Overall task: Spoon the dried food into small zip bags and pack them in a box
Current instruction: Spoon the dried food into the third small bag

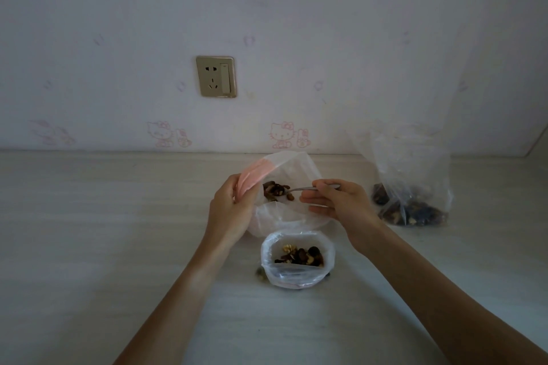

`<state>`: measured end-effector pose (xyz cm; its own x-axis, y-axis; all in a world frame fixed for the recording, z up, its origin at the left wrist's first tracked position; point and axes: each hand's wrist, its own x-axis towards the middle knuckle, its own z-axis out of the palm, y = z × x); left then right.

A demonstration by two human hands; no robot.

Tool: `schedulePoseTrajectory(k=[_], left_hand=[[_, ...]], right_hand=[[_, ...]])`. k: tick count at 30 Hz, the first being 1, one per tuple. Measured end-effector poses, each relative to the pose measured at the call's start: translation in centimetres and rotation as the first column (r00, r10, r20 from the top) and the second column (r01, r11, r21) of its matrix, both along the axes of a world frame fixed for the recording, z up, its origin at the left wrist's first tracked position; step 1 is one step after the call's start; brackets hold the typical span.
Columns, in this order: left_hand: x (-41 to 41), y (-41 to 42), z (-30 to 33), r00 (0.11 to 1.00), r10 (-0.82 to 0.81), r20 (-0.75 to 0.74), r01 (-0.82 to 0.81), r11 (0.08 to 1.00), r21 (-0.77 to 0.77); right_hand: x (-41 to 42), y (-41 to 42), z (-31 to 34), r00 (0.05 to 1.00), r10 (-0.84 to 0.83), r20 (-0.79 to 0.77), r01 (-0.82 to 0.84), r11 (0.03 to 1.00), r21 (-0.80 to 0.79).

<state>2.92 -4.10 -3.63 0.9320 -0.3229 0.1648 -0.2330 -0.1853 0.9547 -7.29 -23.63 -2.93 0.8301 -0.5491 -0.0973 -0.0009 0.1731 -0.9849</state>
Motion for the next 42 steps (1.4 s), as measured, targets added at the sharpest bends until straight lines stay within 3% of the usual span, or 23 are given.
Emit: schedulePoseTrajectory(k=[8,12,17,20,24,28,32,36,38,42], left_hand=[[0.2,0.8,0.6,0.998,0.033,0.059,-0.035,0.999,0.04],[0.0,1.9,1.3,0.983,0.072,0.17,-0.09,0.991,0.101],[-3.1,3.6,2.0,0.901,0.114,0.419,-0.181,0.976,0.124],[-5.2,4.4,2.1,0.921,0.002,0.391,-0.084,0.977,0.194],[-6.7,4.9,1.4,0.942,-0.186,0.278,0.052,0.903,0.427],[-7.3,4.7,1.2,0.947,-0.226,0.228,0.107,0.892,0.439],[-7.3,4.1,2.2,0.957,-0.227,0.181,0.15,0.921,0.359],[-7.1,3.8,2.6,0.972,-0.21,0.103,0.171,0.938,0.3],[-6.9,3.9,2.4,0.976,-0.197,0.09,0.161,0.938,0.307],[-6.8,4.3,2.0,0.978,-0.182,0.098,0.141,0.934,0.329]], right_hand=[[-1.8,-0.4,2.2,0.999,0.002,0.051,0.002,0.998,-0.067],[-3.7,-0.6,3.9,0.996,0.021,0.089,-0.012,0.995,-0.096],[-6.7,-0.6,4.7,0.987,0.087,0.132,-0.08,0.995,-0.061],[-8.3,-0.2,4.7,0.981,0.124,0.151,-0.121,0.992,-0.025],[-10.1,0.6,4.3,0.975,0.167,0.146,-0.166,0.986,-0.019],[-11.1,1.3,3.6,0.976,0.203,0.085,-0.19,0.972,-0.136],[-11.4,2.1,3.4,0.962,0.273,0.031,-0.229,0.859,-0.458],[-11.9,2.8,3.8,0.935,0.353,-0.039,-0.25,0.575,-0.779],[-12.1,2.9,4.2,0.922,0.385,-0.04,-0.252,0.518,-0.817],[-12.0,2.5,4.4,0.916,0.4,-0.002,-0.227,0.515,-0.827]])
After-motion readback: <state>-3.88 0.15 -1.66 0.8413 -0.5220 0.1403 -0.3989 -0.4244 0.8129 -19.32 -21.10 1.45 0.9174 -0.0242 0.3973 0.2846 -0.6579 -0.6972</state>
